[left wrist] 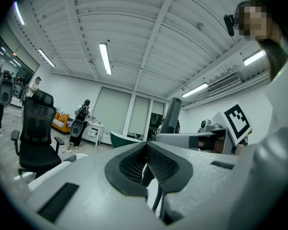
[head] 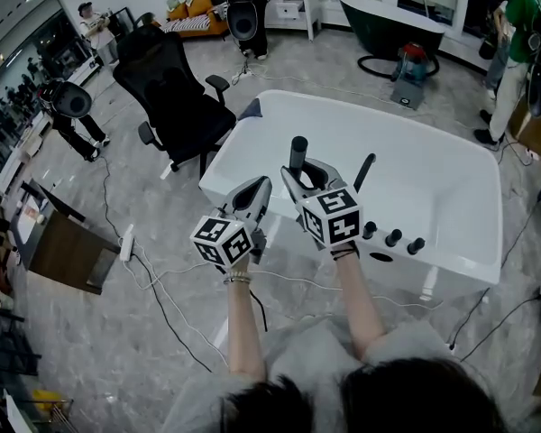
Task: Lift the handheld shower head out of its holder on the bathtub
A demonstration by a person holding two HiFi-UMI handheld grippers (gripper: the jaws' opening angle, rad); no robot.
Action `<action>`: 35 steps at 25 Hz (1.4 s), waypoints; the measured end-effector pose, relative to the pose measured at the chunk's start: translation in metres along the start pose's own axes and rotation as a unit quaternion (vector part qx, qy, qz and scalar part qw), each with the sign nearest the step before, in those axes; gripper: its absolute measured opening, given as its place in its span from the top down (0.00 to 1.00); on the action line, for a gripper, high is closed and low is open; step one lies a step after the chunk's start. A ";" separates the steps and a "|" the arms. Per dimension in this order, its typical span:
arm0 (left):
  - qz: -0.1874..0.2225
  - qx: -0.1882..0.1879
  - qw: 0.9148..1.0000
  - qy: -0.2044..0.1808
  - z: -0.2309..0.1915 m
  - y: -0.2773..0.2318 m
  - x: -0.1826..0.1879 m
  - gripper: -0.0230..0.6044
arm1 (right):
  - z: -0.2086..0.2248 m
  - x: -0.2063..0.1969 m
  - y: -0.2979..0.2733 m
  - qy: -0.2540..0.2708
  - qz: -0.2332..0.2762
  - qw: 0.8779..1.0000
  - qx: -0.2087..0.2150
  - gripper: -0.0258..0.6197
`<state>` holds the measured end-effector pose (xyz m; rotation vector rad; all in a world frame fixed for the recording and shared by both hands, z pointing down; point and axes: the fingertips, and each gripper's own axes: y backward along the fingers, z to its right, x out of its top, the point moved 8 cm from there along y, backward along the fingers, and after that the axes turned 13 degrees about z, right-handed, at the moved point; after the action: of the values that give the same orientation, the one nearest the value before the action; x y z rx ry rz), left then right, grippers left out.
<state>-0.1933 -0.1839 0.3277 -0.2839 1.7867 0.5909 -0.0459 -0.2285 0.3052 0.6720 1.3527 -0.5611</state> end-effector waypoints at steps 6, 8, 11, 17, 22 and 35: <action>0.008 -0.007 1.000 -0.009 0.000 0.000 0.010 0.96 | -0.004 0.007 -0.001 -0.003 0.013 1.000 0.005 0.75; 0.008 -0.009 1.000 -0.010 0.000 0.000 0.008 0.96 | -0.004 0.005 -0.001 -0.003 0.015 1.000 0.005 0.75; 0.007 -0.014 1.000 -0.008 0.000 -0.001 0.005 0.96 | -0.005 0.003 -0.002 0.000 0.014 1.000 0.005 0.75; 0.002 -0.018 1.000 -0.008 0.000 -0.003 0.003 0.96 | -0.001 0.004 -0.001 -0.003 0.018 1.000 0.000 0.75; 0.002 -0.020 1.000 -0.009 0.002 -0.002 0.002 0.96 | 0.000 0.004 0.003 -0.008 0.022 1.000 -0.002 0.75; -0.003 -0.017 1.000 -0.006 0.002 -0.008 -0.001 0.96 | 0.008 0.006 0.003 -0.013 0.022 1.000 0.000 0.75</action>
<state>-0.1868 -0.1899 0.3265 -0.3092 1.7644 0.6183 -0.0375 -0.2323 0.3007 0.6915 1.3112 -0.5336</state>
